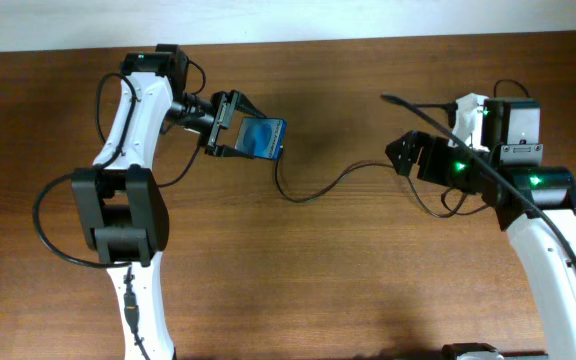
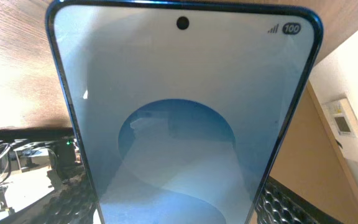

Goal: Plug charger to phone and switch on socket

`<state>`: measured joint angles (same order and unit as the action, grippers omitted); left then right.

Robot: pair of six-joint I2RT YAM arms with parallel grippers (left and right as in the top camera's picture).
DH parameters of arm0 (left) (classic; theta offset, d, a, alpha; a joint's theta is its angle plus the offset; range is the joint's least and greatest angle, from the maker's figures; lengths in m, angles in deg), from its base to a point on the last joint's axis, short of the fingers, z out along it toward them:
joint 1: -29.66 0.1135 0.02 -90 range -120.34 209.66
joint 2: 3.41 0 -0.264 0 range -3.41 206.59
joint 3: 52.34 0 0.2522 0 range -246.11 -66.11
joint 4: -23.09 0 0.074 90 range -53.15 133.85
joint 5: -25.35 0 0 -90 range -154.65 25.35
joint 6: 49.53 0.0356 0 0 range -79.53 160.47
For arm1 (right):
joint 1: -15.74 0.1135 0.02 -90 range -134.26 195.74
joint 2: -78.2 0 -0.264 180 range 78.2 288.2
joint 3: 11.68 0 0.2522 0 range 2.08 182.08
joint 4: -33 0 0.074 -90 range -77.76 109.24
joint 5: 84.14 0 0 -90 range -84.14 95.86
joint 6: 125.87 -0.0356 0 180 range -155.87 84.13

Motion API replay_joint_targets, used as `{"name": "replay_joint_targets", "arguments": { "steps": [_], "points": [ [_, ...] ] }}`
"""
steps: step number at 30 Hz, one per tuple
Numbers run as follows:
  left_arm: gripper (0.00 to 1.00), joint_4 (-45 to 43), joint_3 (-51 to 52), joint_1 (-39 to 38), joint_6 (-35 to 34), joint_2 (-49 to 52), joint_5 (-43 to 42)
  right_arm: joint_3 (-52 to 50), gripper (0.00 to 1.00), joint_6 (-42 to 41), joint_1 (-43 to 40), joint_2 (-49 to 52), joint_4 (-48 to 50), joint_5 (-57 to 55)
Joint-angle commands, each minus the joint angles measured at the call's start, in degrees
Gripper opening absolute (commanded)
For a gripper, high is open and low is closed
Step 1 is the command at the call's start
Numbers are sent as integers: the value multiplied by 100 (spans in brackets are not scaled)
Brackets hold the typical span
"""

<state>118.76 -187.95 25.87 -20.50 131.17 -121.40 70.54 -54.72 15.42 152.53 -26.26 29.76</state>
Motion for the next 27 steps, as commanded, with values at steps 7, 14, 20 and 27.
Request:
{"name": "replay_joint_targets", "arguments": {
  "steps": [7,14,20,27],
  "points": [
    [0,24,-131,7,-83,-46,125,111,94,-1368,750,981,1056,1167],
    [0,7,-131,-588,-885,-46,1886,111,86,-2675,2299,2166,2824,531],
    [0,164,-131,-660,-1014,-46,1707,109,62,-2973,2861,2518,2855,-39],
    [0,282,-131,-863,-866,-46,1543,109,52,-3119,3045,2802,3261,-343]
  ]
}}
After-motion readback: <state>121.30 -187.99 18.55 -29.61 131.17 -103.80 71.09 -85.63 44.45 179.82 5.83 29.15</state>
